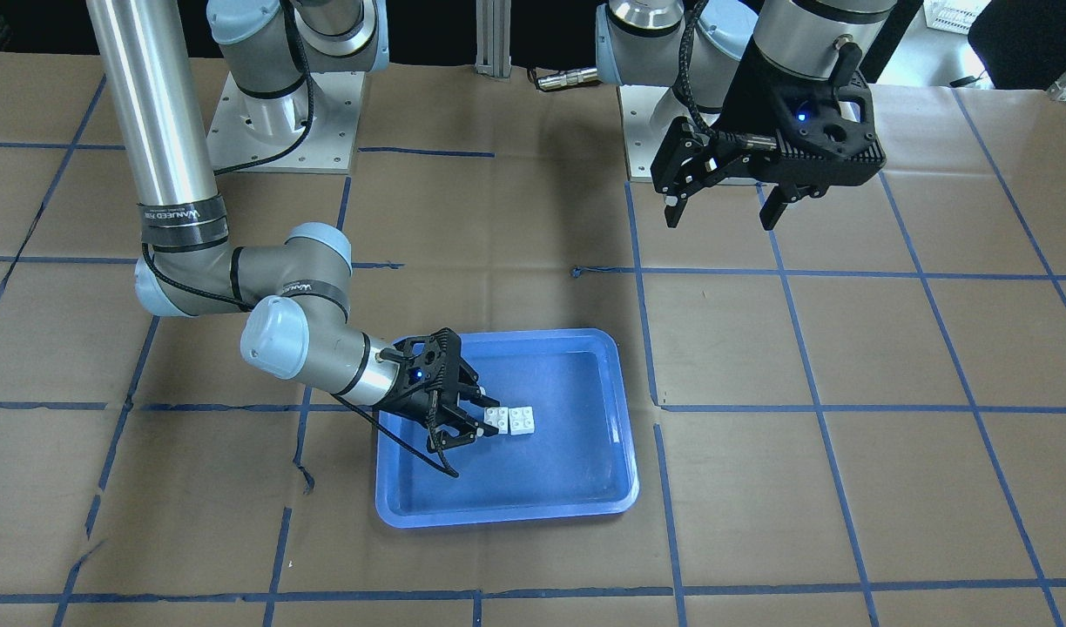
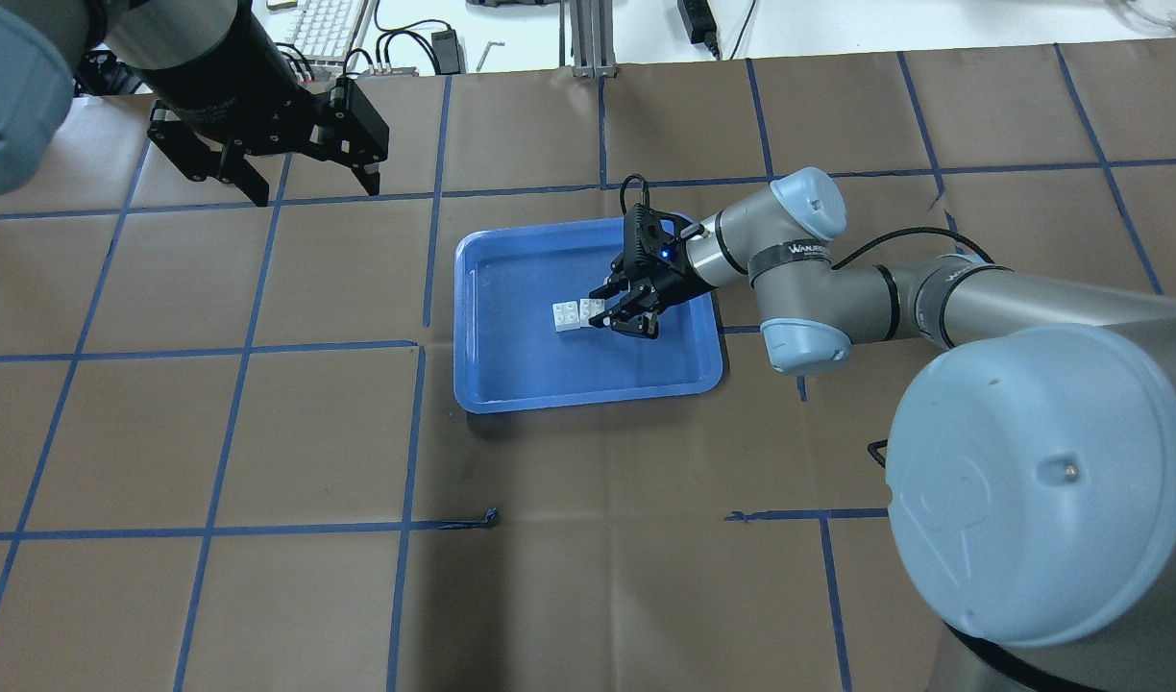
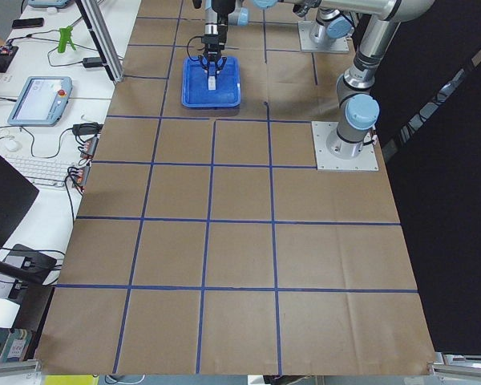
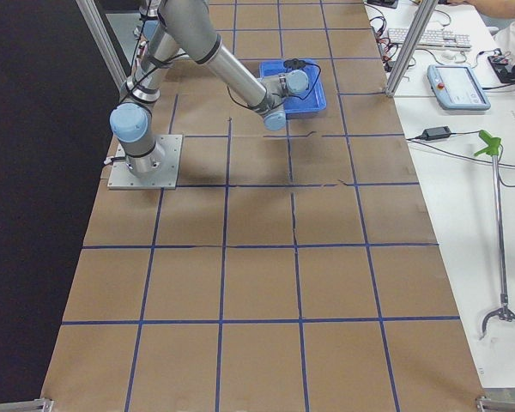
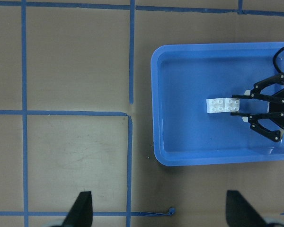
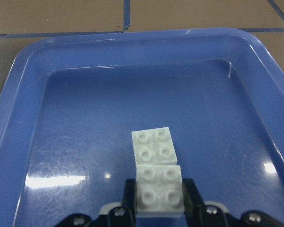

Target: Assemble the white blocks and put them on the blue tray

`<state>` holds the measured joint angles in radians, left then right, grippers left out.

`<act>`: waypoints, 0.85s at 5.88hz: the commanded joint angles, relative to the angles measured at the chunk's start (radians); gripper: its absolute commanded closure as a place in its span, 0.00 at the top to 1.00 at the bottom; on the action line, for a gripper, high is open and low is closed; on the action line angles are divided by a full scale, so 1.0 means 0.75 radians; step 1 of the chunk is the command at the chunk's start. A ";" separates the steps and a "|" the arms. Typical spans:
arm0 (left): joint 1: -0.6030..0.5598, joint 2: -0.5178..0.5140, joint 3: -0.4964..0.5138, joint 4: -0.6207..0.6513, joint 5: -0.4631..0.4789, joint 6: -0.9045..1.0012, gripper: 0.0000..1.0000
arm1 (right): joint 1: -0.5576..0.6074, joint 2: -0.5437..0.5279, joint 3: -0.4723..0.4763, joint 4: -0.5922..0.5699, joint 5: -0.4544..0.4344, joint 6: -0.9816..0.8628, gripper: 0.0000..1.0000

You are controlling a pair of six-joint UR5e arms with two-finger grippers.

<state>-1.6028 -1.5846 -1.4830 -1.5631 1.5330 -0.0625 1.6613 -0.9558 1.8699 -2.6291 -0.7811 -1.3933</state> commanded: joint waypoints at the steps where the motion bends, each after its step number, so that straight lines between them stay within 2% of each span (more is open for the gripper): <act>1: -0.002 0.000 0.000 0.000 0.003 -0.001 1.00 | 0.000 0.000 0.000 0.002 0.000 -0.001 0.34; 5: -0.002 0.000 0.000 0.000 0.005 -0.001 1.00 | 0.027 0.000 -0.002 -0.004 -0.002 -0.001 0.34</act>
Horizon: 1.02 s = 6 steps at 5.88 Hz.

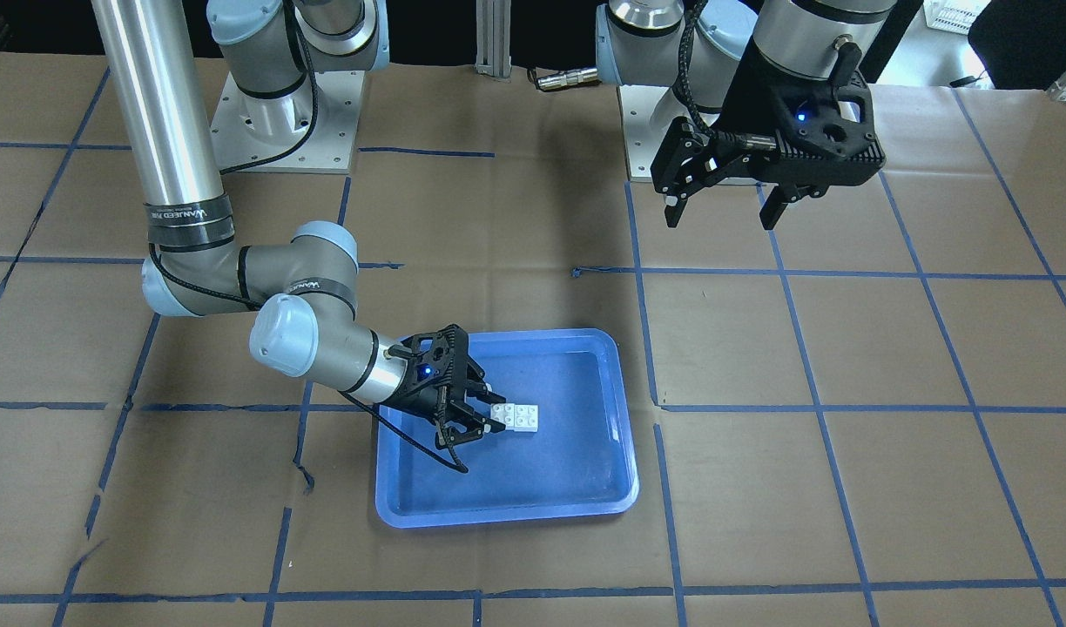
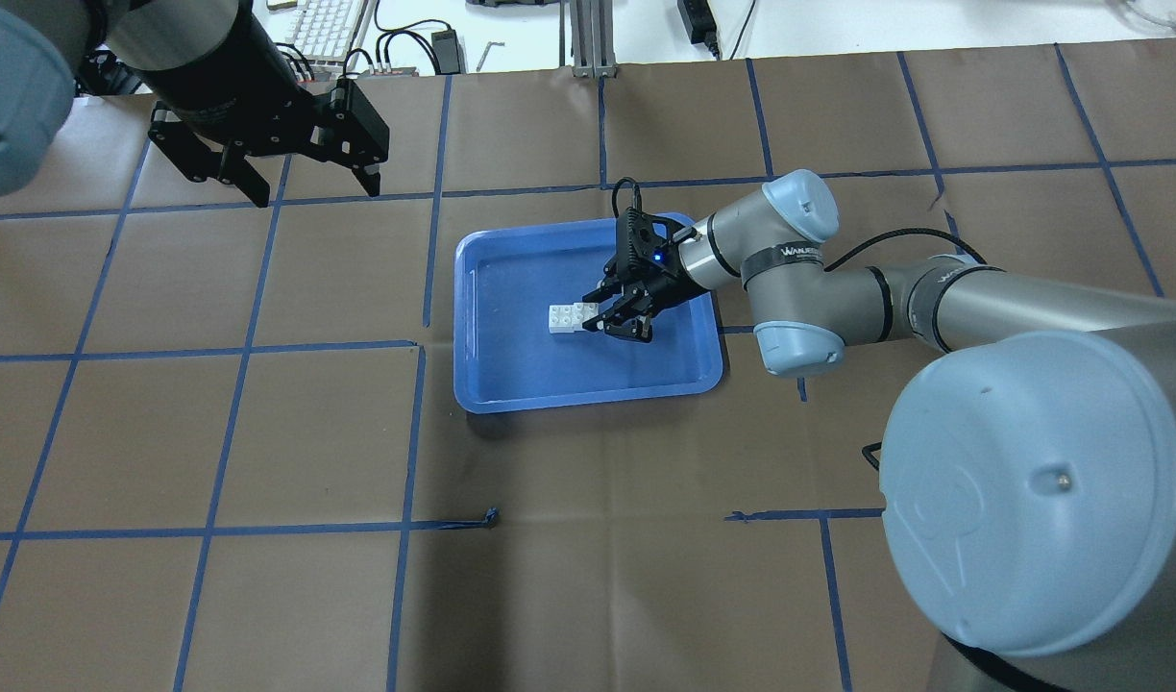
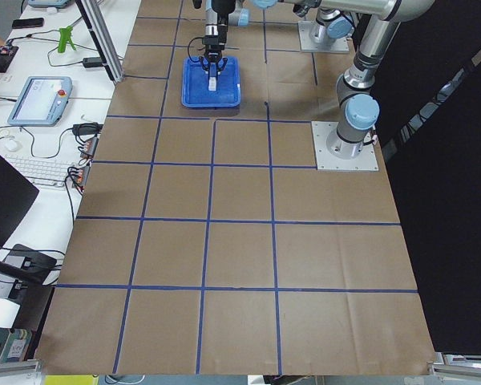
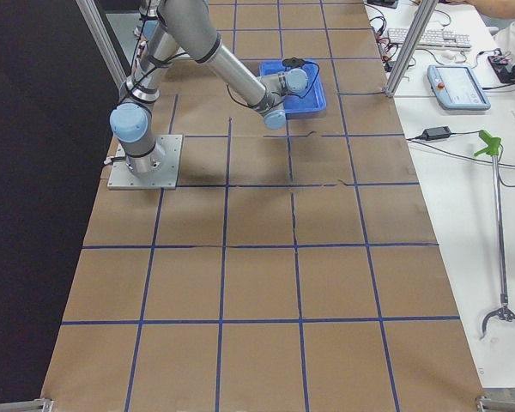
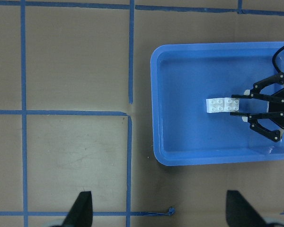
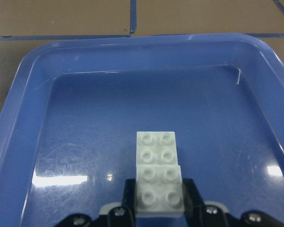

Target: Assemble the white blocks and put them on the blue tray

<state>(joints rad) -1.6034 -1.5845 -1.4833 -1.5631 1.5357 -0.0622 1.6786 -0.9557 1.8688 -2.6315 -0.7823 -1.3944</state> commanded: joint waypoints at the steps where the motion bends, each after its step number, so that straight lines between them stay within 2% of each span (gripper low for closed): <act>1: -0.002 0.002 0.002 0.000 0.004 -0.001 1.00 | 0.006 0.000 -0.001 -0.001 0.000 0.000 0.34; 6: -0.002 0.008 0.000 0.000 0.008 -0.001 1.00 | 0.003 0.018 0.001 -0.022 0.000 -0.002 0.34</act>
<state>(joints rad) -1.6041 -1.5808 -1.4821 -1.5631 1.5412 -0.0629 1.6813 -0.9494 1.8699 -2.6451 -0.7823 -1.3959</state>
